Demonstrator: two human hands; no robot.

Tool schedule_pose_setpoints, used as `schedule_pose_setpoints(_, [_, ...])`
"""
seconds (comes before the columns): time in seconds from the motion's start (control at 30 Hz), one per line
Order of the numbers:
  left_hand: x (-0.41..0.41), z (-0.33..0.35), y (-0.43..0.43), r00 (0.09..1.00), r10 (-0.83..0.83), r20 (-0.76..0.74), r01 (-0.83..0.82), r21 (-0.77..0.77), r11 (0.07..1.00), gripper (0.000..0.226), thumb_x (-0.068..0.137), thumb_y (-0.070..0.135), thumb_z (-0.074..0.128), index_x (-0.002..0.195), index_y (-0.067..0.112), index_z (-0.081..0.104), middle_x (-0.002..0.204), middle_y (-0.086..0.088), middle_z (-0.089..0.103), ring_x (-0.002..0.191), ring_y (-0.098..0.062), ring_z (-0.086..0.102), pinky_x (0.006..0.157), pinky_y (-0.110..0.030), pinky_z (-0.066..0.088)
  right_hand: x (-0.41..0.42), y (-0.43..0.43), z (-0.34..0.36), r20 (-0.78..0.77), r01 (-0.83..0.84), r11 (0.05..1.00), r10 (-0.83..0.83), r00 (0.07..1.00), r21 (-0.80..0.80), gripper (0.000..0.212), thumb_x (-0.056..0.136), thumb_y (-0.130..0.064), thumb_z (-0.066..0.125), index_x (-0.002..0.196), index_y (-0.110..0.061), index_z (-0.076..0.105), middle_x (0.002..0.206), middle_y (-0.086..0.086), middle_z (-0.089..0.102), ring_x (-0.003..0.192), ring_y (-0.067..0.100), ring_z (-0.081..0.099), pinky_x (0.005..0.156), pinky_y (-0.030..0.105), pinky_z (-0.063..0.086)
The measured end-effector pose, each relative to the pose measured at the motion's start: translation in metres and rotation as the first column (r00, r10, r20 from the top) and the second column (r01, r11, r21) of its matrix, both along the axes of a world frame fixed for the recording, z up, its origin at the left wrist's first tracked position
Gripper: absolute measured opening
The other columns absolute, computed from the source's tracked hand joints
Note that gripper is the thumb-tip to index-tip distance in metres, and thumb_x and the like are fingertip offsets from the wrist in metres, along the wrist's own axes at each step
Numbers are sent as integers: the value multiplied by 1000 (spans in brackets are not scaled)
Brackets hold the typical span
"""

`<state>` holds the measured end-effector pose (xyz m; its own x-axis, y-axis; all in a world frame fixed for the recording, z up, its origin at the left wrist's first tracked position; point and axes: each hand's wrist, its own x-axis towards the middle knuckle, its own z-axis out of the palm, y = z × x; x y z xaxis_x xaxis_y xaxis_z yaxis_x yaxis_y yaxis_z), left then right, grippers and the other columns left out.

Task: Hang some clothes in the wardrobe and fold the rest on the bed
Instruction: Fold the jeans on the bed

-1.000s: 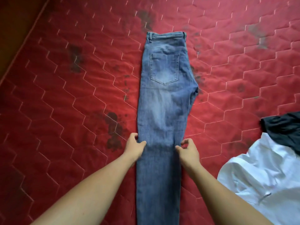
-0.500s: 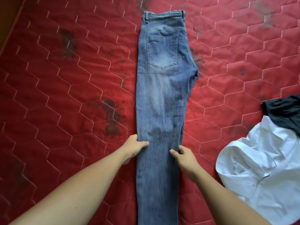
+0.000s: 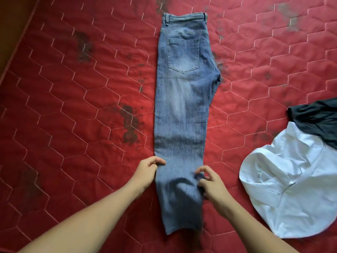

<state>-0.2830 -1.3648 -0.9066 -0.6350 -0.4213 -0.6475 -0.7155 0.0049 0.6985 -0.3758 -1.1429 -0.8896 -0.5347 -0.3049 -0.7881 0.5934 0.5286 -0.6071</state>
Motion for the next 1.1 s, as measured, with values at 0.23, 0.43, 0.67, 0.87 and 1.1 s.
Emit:
schedule_pose_setpoints(0.23, [5,26,-43,648,-759,-64,479,-740,472,50,81,-6,56,127,8,68,113,-9,67,103,-30,64,83,-37,58,-17,0,26,-532,-428,896,422,734,120,48,78,8,58,113,-20,73,108,-7,74,96,17,69,75,27,55])
schedule_pose_setpoints(0.43, [-19,26,-64,518,-847,-123,404,-837,368,21,79,-2,72,97,8,78,116,-15,70,115,-38,64,90,-49,56,-55,-11,30,-821,-629,673,563,92,390,20,82,-1,76,97,-15,75,113,10,66,109,33,63,94,43,52])
schedule_pose_setpoints(0.67, [-133,53,-98,940,-110,-324,131,42,990,22,89,2,54,88,20,66,72,12,67,59,-5,59,52,-21,45,-171,-81,59,-157,-157,925,108,982,-347,18,82,-18,59,90,-12,74,78,11,61,66,19,53,56,26,39])
schedule_pose_setpoints(0.87, [-141,-1,-87,983,91,161,-151,416,897,13,100,10,57,109,8,66,95,-12,76,85,-29,75,75,-48,61,-175,-112,-9,179,34,985,-3,984,-171,20,95,-18,61,106,-7,74,101,12,77,84,24,76,66,29,58])
schedule_pose_setpoints(1.1, [-44,-26,-42,985,77,155,-126,336,933,30,94,-3,64,122,7,57,105,-11,76,88,-19,75,73,-33,63,-87,-53,-61,217,-104,992,118,969,-76,26,86,7,67,109,-2,73,103,16,77,95,31,75,80,43,62])
